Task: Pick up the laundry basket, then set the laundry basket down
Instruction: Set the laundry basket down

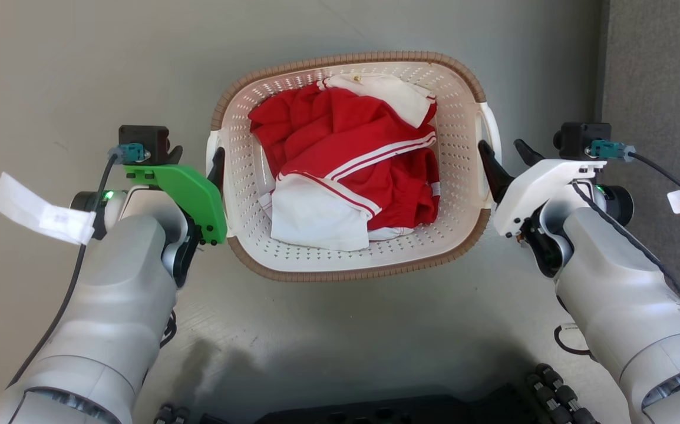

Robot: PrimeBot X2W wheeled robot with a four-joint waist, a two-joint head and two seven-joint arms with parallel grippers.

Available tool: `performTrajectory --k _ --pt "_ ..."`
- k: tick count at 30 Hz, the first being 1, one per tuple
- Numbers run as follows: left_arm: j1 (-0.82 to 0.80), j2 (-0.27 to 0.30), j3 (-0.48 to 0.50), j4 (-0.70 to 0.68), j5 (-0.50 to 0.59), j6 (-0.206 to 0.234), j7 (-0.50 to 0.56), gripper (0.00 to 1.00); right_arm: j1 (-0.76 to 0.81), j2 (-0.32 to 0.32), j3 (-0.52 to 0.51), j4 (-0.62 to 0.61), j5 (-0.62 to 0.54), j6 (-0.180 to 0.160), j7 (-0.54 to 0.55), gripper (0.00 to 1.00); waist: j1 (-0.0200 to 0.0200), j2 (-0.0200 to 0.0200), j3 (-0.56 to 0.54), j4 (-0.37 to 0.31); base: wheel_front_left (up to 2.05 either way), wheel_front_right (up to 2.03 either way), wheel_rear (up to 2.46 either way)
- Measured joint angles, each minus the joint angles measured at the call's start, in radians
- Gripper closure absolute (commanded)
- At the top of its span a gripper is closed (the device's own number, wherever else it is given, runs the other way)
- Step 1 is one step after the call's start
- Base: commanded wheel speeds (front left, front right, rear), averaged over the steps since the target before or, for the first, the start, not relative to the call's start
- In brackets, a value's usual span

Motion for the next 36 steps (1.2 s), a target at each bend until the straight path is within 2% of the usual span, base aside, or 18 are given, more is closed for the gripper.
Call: performTrajectory --k 16,36 --pt "0.050 -0.002 -0.005 0.007 -0.021 -0.008 -0.059 0.00 0.034 -0.015 -0.005 0.025 0.002 0.001 -0.051 0.00 0.0000 0.0000 -0.083 0.008 0.00 0.00 0.00" --pt "0.192 -0.001 -0.031 -0.041 -0.002 -0.007 -0.104 0.00 0.149 -0.005 -0.032 0.000 0.011 0.009 -0.077 0.00 0.0000 0.0000 -0.342 -0.010 0.00 0.00 0.00"
